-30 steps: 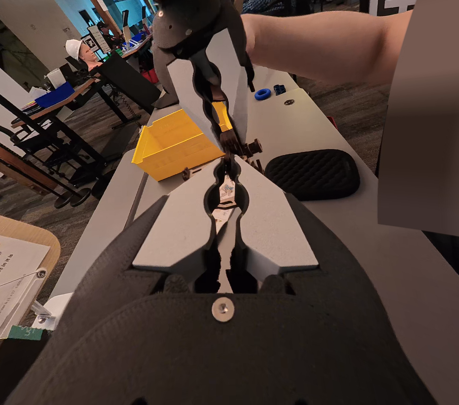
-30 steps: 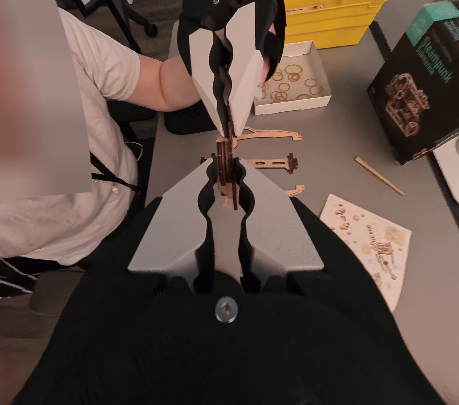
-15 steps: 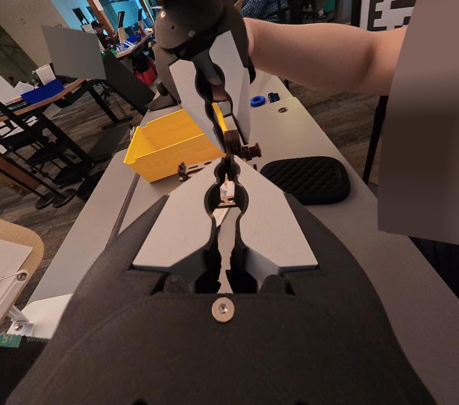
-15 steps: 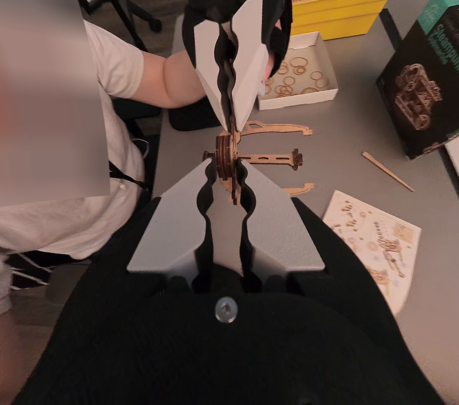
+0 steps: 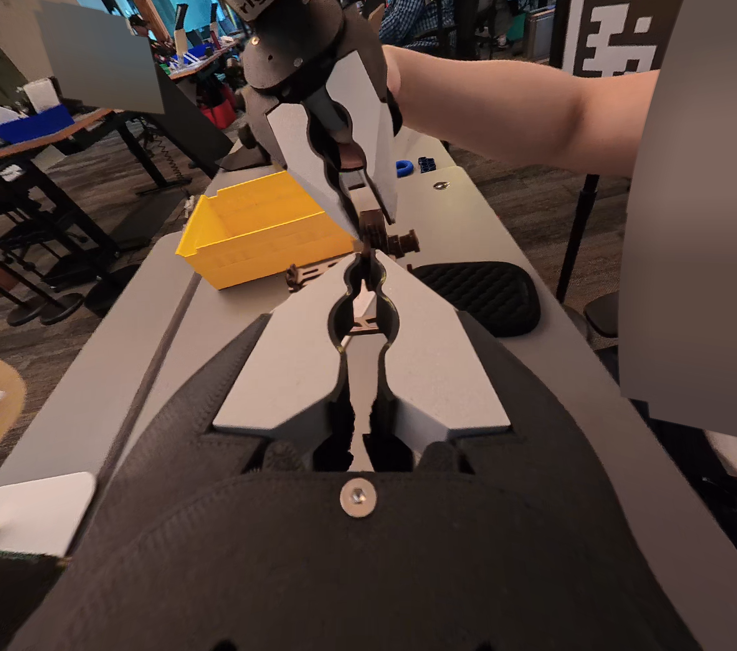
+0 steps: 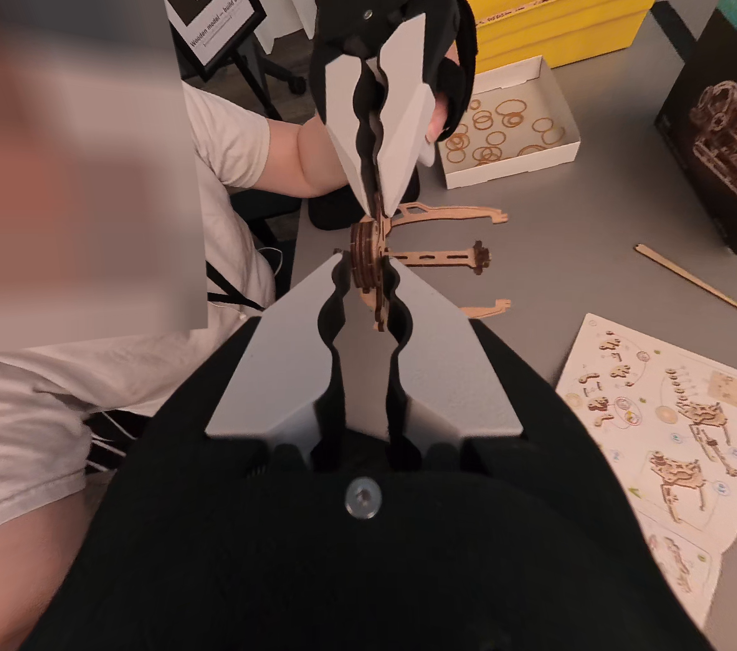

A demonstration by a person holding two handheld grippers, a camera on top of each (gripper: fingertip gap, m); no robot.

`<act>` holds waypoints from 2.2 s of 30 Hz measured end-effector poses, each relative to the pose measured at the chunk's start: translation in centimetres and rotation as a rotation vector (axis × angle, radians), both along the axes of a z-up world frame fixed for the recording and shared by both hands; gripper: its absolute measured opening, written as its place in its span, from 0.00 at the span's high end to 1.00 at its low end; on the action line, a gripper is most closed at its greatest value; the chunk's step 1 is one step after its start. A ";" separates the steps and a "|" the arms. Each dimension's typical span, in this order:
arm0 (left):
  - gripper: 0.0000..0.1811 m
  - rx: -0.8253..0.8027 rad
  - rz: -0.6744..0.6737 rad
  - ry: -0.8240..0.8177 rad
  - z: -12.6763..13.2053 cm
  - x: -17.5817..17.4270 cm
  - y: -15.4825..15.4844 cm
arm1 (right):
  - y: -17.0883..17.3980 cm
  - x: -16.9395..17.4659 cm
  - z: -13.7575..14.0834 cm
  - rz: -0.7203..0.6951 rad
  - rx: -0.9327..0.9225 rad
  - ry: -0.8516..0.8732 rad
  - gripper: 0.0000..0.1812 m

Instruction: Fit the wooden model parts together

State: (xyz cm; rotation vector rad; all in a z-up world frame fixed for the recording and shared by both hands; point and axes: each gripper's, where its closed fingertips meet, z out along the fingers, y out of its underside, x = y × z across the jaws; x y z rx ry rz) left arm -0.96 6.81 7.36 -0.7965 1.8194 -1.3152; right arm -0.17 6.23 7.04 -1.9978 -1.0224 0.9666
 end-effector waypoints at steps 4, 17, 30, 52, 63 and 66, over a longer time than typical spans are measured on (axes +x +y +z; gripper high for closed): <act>0.95 -0.093 0.038 0.021 0.3 0.6 0.7 | 0.8 0.7 0.5 -0.051 -0.021 0.049 0.95; 1.00 -0.261 -0.017 0.172 -1.0 1.1 0.3 | 1.1 0.4 -0.2 -0.049 -0.048 0.033 0.94; 0.99 -0.270 -0.028 0.235 -1.5 0.8 -0.3 | 0.6 0.4 -0.6 -0.006 -0.060 0.058 0.94; 1.00 0.703 0.218 -0.453 0.2 1.3 -2.0 | -1.0 3.7 0.7 -0.125 0.945 -0.532 0.83; 1.00 0.990 0.245 -0.534 -1.1 1.8 -3.8 | -2.0 2.3 -2.1 -0.027 1.161 -0.949 0.81; 1.00 0.996 0.240 -0.533 -1.1 1.7 -4.0 | -2.0 2.0 -2.1 -0.014 1.176 -0.994 0.83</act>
